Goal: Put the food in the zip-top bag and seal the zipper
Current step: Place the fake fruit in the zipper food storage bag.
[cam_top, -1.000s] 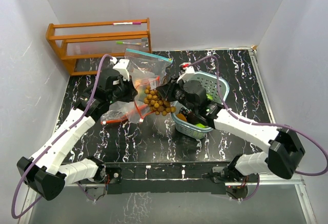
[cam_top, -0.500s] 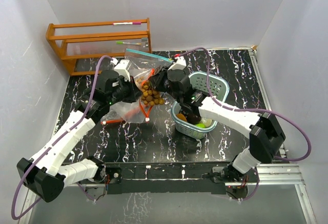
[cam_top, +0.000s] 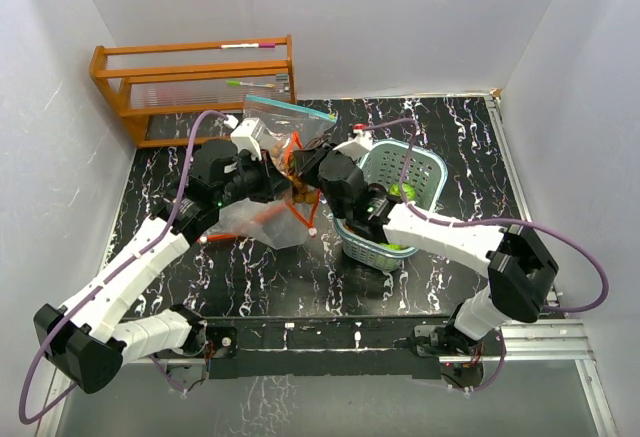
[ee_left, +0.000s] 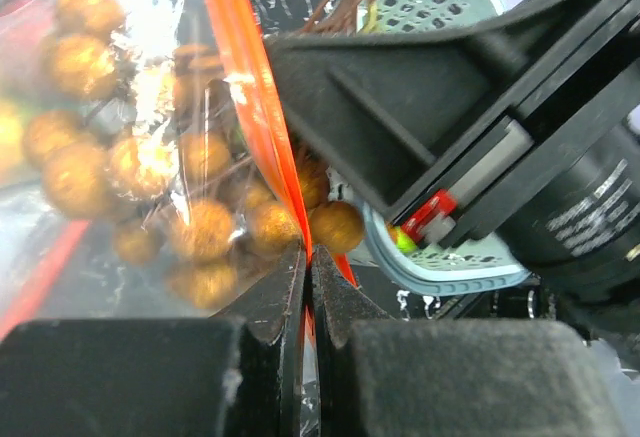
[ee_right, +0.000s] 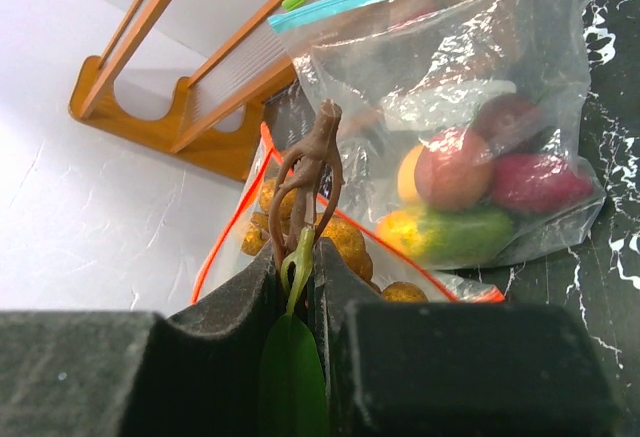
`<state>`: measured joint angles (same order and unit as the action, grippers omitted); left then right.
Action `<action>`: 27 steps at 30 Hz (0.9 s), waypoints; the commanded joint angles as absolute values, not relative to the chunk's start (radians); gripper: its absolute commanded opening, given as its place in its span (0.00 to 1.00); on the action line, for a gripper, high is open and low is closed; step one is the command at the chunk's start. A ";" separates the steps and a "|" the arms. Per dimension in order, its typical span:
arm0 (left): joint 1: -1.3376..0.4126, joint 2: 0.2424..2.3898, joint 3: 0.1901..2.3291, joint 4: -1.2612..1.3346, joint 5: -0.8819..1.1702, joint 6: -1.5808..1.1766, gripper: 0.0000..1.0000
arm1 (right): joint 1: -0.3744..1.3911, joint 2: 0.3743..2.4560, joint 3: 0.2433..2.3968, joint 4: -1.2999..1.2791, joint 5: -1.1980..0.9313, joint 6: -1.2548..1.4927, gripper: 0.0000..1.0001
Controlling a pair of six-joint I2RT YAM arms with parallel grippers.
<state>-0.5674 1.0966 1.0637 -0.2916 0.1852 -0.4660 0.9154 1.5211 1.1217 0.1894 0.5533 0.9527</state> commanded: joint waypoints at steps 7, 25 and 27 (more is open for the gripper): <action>-0.594 1.081 1.133 -0.243 0.182 -0.490 0.00 | 1.082 1.498 1.172 0.195 0.698 0.794 0.09; -0.595 1.050 1.158 -0.293 0.068 -0.437 0.00 | 1.122 1.115 1.077 -0.159 0.636 0.570 0.66; -0.594 1.051 1.175 -0.300 0.071 -0.436 0.00 | 1.116 1.100 1.078 -0.231 0.669 0.594 0.66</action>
<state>-0.5915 1.0641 1.1191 -0.3344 0.0673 -0.4389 1.1233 1.1503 1.0824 -0.1135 0.5911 0.5793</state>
